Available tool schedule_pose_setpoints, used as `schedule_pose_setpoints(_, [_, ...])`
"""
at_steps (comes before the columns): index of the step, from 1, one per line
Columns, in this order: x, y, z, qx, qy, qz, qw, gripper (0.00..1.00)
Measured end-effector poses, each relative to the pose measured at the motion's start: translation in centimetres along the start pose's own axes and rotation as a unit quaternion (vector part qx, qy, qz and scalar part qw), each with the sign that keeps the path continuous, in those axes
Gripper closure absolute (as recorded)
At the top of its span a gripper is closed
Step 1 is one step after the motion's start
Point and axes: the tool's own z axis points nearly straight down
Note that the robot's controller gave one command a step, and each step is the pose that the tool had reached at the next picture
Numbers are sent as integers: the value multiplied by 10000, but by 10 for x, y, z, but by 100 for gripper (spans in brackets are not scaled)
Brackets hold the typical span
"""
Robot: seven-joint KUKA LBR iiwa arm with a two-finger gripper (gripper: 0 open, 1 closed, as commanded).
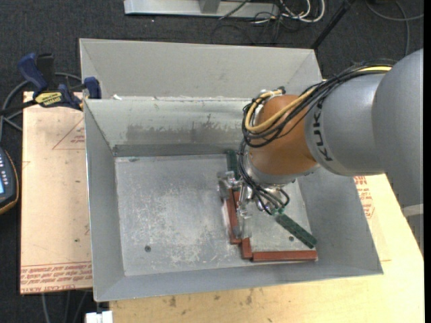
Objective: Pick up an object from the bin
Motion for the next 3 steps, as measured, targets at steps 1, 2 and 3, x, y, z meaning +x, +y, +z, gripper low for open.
schedule_pose_setpoints(1, [-1, 0, -4, 0, -28, 2, 10000, 100])
schedule_pose_setpoints(2, [0, 0, 0, -3, -5, 1, 10000, 0])
schedule_pose_setpoints(3, [-16, -46, 0, -6, -2, 1067, 9943, 0])
